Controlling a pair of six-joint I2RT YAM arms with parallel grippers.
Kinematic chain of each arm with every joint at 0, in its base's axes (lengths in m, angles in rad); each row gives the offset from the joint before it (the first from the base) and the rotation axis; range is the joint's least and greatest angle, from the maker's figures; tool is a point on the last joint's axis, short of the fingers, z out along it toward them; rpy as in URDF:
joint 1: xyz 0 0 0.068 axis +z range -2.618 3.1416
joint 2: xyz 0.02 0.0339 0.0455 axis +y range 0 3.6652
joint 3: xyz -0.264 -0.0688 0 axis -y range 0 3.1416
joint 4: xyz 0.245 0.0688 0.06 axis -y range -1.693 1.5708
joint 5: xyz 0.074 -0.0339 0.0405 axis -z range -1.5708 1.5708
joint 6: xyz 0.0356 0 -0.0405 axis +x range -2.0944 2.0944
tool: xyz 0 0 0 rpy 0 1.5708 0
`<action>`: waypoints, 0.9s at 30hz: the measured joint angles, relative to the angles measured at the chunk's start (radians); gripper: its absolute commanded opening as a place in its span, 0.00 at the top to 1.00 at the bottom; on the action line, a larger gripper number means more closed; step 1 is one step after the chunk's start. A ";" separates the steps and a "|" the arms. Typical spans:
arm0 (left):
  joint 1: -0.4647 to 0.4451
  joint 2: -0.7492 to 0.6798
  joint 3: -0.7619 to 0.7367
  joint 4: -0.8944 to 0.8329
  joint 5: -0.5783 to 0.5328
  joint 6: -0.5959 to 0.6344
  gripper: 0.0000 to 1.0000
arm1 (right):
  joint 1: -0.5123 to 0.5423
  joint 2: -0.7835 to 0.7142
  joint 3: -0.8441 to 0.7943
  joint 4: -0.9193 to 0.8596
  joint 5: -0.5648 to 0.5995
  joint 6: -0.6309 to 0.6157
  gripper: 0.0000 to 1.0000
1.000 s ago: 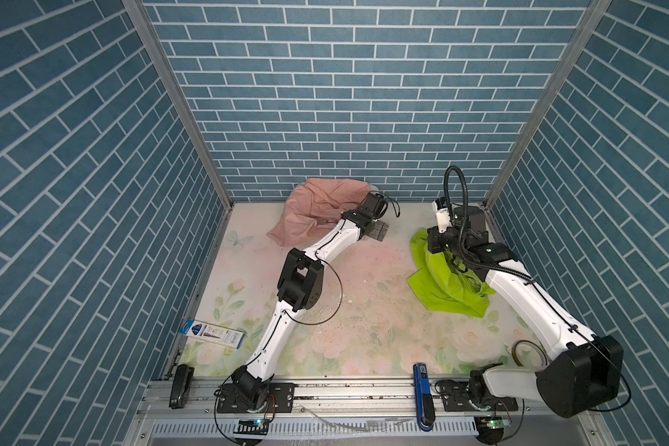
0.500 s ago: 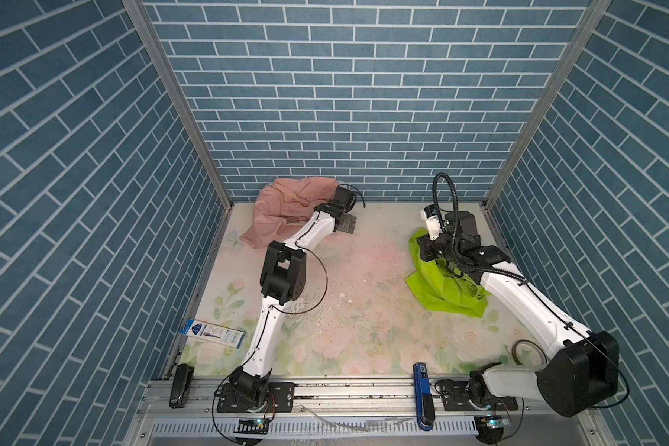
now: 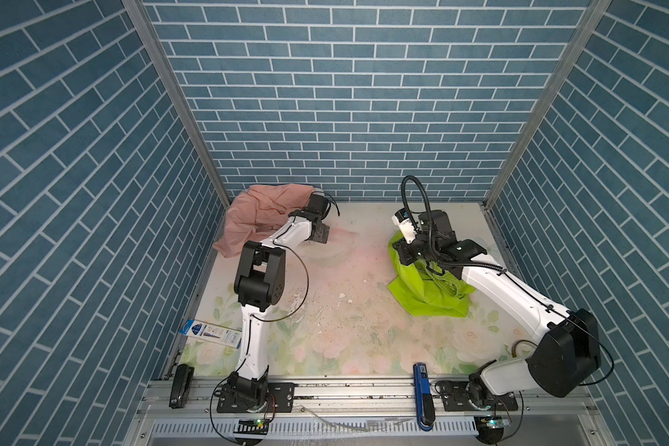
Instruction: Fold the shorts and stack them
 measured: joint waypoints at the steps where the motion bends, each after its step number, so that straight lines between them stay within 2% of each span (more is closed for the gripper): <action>1: 0.006 -0.005 -0.005 0.000 0.000 0.004 0.00 | 0.006 0.015 0.017 -0.002 -0.002 0.000 1.00; 8: 0.031 -0.078 -0.034 -0.010 0.005 0.023 0.00 | 0.042 0.145 0.228 -0.031 -0.048 0.001 1.00; 10: 0.031 -0.130 -0.038 -0.023 0.021 0.023 0.00 | 0.046 0.205 0.318 -0.034 -0.071 0.002 0.75; 14: 0.029 -0.264 -0.043 -0.032 0.079 0.014 0.00 | 0.048 0.290 0.433 -0.061 -0.109 -0.024 0.50; 16: 0.029 -0.335 -0.067 -0.032 0.115 0.003 0.00 | 0.048 0.280 0.426 -0.082 -0.100 -0.043 0.41; 18: 0.029 -0.407 -0.115 -0.028 0.151 -0.010 0.00 | 0.048 0.240 0.389 -0.090 -0.063 -0.059 0.38; 23: 0.027 -0.557 -0.308 -0.008 0.285 -0.069 0.00 | 0.045 0.039 0.208 -0.158 0.059 -0.106 0.34; 27: 0.011 -0.661 -0.510 0.052 0.431 -0.135 0.00 | 0.048 -0.102 -0.008 -0.195 0.095 -0.130 0.33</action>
